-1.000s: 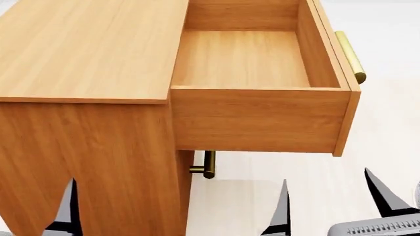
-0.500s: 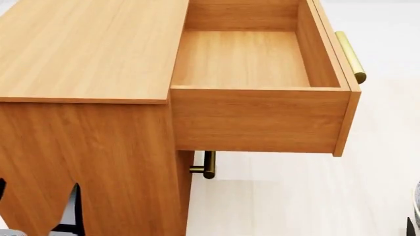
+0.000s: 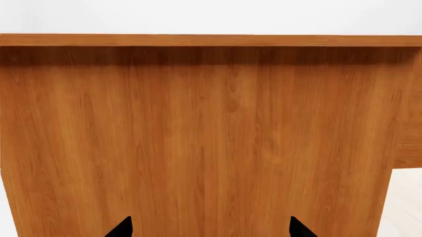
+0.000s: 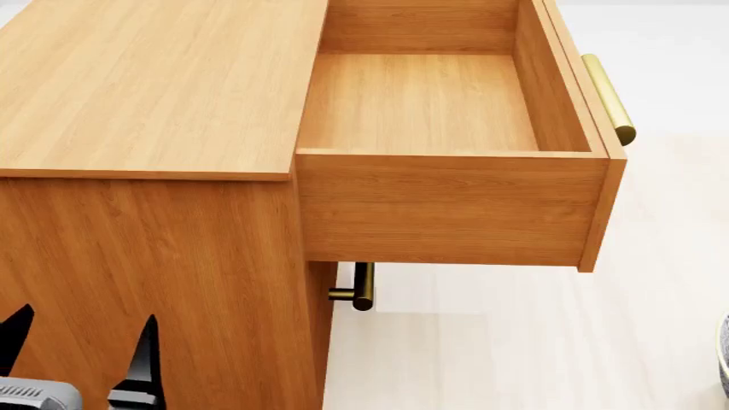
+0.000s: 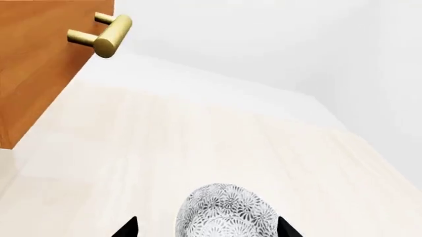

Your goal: Put the bowl on top of the cabinet.

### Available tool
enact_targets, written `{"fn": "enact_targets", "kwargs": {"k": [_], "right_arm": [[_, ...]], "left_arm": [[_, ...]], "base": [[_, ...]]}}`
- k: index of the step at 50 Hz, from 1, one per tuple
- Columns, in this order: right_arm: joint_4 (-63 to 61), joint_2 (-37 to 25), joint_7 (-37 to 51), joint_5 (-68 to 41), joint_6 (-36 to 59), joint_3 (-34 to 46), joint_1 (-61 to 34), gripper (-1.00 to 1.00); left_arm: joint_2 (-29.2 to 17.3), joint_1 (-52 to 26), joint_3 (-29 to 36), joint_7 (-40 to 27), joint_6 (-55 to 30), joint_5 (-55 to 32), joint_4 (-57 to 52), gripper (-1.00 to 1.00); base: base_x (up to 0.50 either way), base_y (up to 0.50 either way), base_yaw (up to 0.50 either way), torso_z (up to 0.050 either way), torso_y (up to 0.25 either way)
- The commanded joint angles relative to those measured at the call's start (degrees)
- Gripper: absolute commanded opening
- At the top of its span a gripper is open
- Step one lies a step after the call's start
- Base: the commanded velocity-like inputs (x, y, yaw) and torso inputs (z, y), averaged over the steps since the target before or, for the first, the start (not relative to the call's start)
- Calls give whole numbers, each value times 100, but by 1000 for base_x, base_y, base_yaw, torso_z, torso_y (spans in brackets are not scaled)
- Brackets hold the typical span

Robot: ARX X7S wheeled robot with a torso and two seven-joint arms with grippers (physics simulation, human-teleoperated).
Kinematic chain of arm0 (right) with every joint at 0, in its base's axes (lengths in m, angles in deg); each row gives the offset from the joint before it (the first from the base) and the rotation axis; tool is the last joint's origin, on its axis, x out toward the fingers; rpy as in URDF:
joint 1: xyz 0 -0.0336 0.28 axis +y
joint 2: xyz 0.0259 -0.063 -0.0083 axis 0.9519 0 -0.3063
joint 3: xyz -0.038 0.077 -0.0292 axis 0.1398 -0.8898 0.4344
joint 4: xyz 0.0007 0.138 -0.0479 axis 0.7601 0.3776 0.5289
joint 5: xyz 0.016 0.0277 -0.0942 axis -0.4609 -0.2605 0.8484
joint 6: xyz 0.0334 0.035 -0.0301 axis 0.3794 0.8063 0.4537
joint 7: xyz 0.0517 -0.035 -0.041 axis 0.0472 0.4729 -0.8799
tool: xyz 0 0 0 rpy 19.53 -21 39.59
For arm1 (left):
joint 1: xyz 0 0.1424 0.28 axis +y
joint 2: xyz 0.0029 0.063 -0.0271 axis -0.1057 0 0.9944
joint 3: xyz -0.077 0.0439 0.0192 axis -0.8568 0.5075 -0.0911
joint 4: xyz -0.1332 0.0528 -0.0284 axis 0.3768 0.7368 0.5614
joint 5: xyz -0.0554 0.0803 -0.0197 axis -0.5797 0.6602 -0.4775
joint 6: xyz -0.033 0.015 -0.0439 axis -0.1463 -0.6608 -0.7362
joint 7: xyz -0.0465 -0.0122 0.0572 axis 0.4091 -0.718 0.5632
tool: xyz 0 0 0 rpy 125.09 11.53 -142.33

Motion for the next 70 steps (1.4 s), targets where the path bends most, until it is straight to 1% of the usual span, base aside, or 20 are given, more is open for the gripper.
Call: {"fn": "enact_targets", "kwargs": {"k": [1, 2, 4, 6, 9, 11, 14, 21, 30, 43, 48, 49, 50, 55, 61, 62, 64, 66, 70], "right_arm": [[1093, -481, 353, -50, -394, 2538, -1737, 100], [1164, -386, 301, 58, -421, 2691, -1820, 100], [1325, -339, 287, 50, -184, 3017, -2265, 100], [1628, -125, 277, 197, 279, 3584, -3012, 100], [1837, 76, 222, 492, 482, 3962, -3450, 100], [2022, 258, 164, 636, 763, 4247, -3966, 100], [2261, 467, 78, 867, 873, 4520, -4248, 100], [2553, 724, 24, 1048, 961, 4745, -4517, 100], [2792, 1100, -119, 1338, 1243, 5180, -5192, 100], [3372, 1535, -427, 1850, 1078, 5686, -5484, 100], [3380, 1537, -432, 1855, 1074, 5691, -5489, 100], [4010, 1790, -577, 2280, 838, 6019, -5525, 100], [4296, 1916, -657, 2404, 646, 6087, -5484, 100], [4856, 2116, -917, 2598, 262, 6190, -5460, 100], [4863, 2118, -921, 2602, 259, 6192, -5463, 100], [5722, 2388, -1232, 2872, -246, 6330, -5439, 100], [5811, 2409, -1268, 2904, -282, 6349, -5466, 100], [6161, 2537, -1357, 2966, -412, 6369, -5510, 100], [6303, 2611, -1398, 3005, -465, 6394, -5542, 100]], "left_arm": [[0, -13, 157, 66, 90, 122, 162, 100], [-7, -26, 137, 59, 68, 99, 160, 100], [-21, -37, 117, 44, 40, 79, 138, 100], [-43, -45, 83, 54, 53, 57, 121, 100], [-45, -7, 61, 45, 94, 48, 101, 100], [-38, 60, 90, 79, 191, 91, 159, 100], [-83, 51, 54, 81, 162, 68, 179, 100], [-117, 146, 21, 99, 277, 80, 167, 100], [-158, 252, -14, 134, 381, 69, 234, 100], [-210, 345, 50, 109, 391, 95, 121, 100], [-215, 344, 55, 103, 395, 90, 122, 100], [-232, 389, 70, 109, 431, 131, 132, 100], [-242, 398, 67, 112, 442, 141, 146, 100], [-224, 411, 73, 126, 496, 136, 187, 100], [-230, 410, 79, 120, 502, 132, 190, 100], [-240, 460, 55, 161, 576, 110, 201, 100], [-243, 461, 56, 161, 581, 109, 203, 100], [-254, 510, 81, 179, 636, 146, 198, 100], [-257, 537, 61, 196, 689, 132, 233, 100]], "base": [[0, 0, 0, 0, 0], [0, 0, 0, 0, 0], [0, 0, 0, 0, 0], [0, 0, 0, 0, 0], [0, 0, 0, 0, 0], [0, 0, 0, 0, 0], [0, 0, 0, 0, 0], [0, 0, 0, 0, 0], [0, 0, 0, 0, 0], [0, 0, 0, 0, 0], [0, 0, 0, 0, 0], [0, 0, 0, 0, 0], [0, 0, 0, 0, 0], [0, 0, 0, 0, 0], [0, 0, 0, 0, 0], [0, 0, 0, 0, 0], [0, 0, 0, 0, 0], [0, 0, 0, 0, 0], [0, 0, 0, 0, 0]]}}
